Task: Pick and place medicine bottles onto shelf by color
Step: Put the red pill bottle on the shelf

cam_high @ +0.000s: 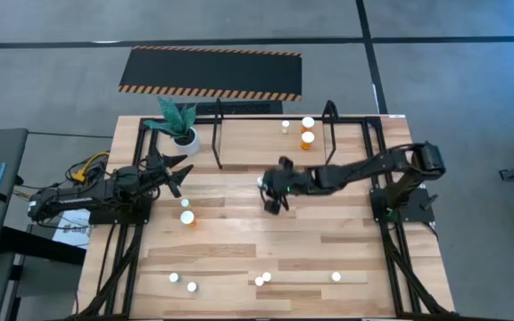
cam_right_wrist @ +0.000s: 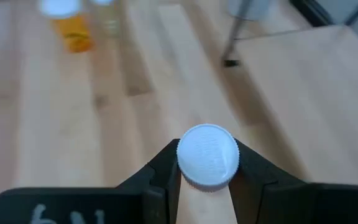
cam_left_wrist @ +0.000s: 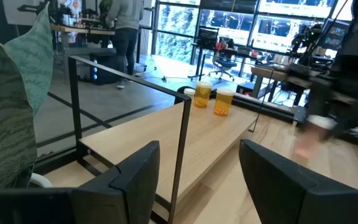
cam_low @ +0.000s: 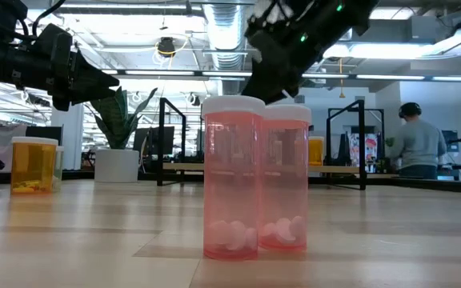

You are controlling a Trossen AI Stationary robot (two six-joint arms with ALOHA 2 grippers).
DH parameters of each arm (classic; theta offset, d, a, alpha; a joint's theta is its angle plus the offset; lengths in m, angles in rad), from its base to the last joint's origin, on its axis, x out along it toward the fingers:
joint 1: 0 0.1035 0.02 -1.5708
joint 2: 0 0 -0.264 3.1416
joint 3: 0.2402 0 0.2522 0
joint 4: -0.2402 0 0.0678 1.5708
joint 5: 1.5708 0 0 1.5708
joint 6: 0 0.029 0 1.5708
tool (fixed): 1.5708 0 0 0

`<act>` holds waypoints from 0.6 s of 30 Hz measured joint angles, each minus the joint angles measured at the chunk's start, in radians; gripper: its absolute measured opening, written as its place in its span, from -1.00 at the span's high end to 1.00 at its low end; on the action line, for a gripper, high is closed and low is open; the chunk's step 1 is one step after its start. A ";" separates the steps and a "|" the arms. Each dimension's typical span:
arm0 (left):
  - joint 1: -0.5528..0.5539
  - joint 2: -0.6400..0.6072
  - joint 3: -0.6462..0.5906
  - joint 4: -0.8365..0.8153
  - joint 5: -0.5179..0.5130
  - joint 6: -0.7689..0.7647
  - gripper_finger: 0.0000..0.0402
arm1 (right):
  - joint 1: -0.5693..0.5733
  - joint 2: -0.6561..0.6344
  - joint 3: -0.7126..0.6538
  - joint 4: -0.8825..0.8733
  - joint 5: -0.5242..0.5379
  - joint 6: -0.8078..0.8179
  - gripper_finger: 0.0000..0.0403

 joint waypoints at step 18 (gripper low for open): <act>0.000 0.000 0.000 0.000 0.000 0.000 -0.04 | -0.332 0.061 -0.001 0.061 -0.203 -0.163 0.37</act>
